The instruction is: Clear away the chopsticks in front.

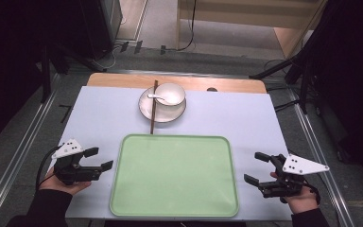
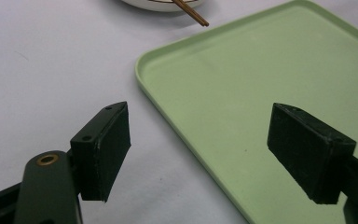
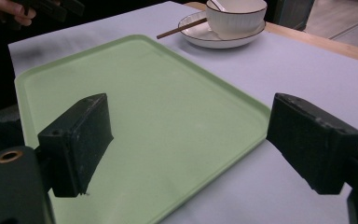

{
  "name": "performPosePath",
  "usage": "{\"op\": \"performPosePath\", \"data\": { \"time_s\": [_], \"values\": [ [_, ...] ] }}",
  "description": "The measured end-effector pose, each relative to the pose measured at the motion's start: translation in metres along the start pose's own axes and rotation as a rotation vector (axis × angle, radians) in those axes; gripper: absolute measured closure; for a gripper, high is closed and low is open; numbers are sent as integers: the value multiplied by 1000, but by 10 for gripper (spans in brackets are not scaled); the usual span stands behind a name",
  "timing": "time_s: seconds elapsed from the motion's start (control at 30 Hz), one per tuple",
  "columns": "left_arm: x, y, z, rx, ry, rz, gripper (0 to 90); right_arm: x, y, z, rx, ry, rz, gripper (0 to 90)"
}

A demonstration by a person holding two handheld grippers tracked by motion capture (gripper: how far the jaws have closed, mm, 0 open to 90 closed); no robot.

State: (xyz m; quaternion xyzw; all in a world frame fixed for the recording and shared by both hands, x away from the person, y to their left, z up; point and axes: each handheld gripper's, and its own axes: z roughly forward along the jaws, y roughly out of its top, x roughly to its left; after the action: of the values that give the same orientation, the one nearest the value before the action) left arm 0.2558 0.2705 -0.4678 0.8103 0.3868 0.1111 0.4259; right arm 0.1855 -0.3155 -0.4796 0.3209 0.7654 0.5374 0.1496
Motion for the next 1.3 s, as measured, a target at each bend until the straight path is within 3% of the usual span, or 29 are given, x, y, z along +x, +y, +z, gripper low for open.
{"op": "performPosePath", "data": {
  "time_s": [0.17, 0.2, 0.3, 0.43, 0.5, 0.63, 0.8, 0.93, 1.13, 1.2, 1.3],
  "values": [
    [0, 0, 0, 1, -11, 7, 258, 0, 0, -1, -1, 1, 0, 147],
    [1, 0, 1, 5, 3, 12, 250, 0, 0, -1, 0, 2, 1, 147],
    [1, 0, 2, 35, 0, -20, 214, 0, 0, 0, -1, 6, 3, 147],
    [0, 1, 4, 36, -12, -8, 236, 1, 1, 1, 1, 11, 0, 146],
    [0, 5, 7, 42, -27, -24, 251, 0, 0, -1, 0, 2, 2, 147],
    [3, 8, 12, 49, -7, -50, 257, 0, -1, -4, -9, -11, 14, 147],
    [6, 17, 14, 70, -3, -100, 276, 0, -1, -4, -8, -18, 16, 148],
    [5, 26, 16, 72, 9, -86, 276, -2, -2, -3, -4, -24, 16, 147],
    [1, 38, 21, 81, -21, -113, 294, -4, -5, -5, 2, -30, 24, 147],
    [-2, 41, 24, 87, -24, -117, 338, -5, -5, -6, -14, -26, 36, 148],
    [-3, 43, 26, 89, -25, -112, 333, -5, -5, -6, -20, -24, 36, 148]
  ]
}}
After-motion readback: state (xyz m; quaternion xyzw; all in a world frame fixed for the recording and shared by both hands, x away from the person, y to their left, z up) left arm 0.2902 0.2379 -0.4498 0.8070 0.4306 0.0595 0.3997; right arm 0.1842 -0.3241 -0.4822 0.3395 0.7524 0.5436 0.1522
